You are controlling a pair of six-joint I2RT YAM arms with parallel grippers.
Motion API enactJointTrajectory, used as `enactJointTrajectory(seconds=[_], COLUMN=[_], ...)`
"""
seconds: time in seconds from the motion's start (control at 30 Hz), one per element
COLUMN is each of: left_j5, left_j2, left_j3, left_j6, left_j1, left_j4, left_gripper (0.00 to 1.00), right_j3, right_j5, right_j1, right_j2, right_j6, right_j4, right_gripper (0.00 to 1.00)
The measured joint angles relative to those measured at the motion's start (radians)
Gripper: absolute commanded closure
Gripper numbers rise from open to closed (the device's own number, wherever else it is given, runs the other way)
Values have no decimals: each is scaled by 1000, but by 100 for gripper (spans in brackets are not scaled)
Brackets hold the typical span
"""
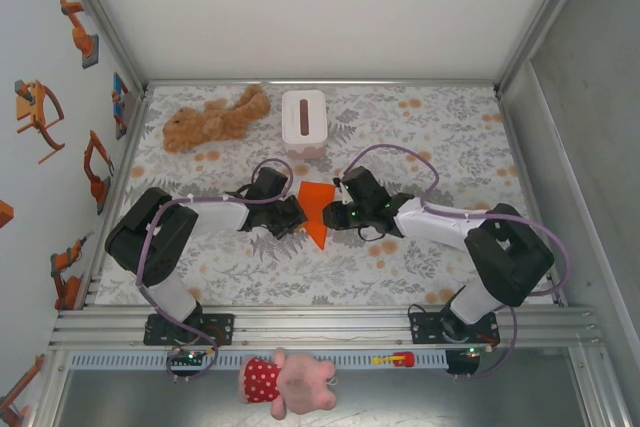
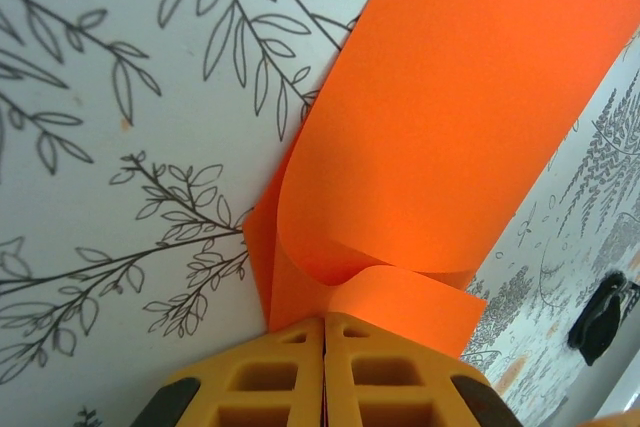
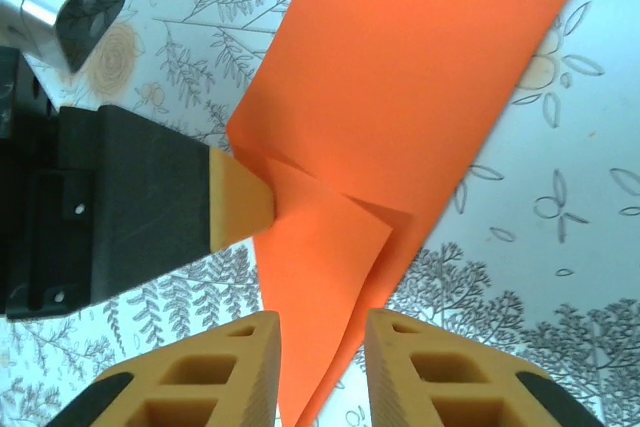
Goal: Fold a paper plane with a square sheet of paper (pick it up from the middle)
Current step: Third fold the triangle at the center of the table.
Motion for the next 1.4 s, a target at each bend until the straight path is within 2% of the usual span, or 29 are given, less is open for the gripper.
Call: enactJointTrajectory(seconds=[0.17,0.47,1.4], left_j5=[2,1,2], left_j2=[6,9,11], left_j3=[4,9,35], left_j6=[0,0,4], left_j1=[-3,-5,-7], left_j4=[6,6,-34], left_gripper=[92,92,87], right_j3=[-16,-14,1], right_j5=[-113,-233,-275], right_j1=[0,1,5], right_j2=[42,153,220], right_j6=[48,107,104], right_j4=[69,159,156], right_gripper=[91,95,95])
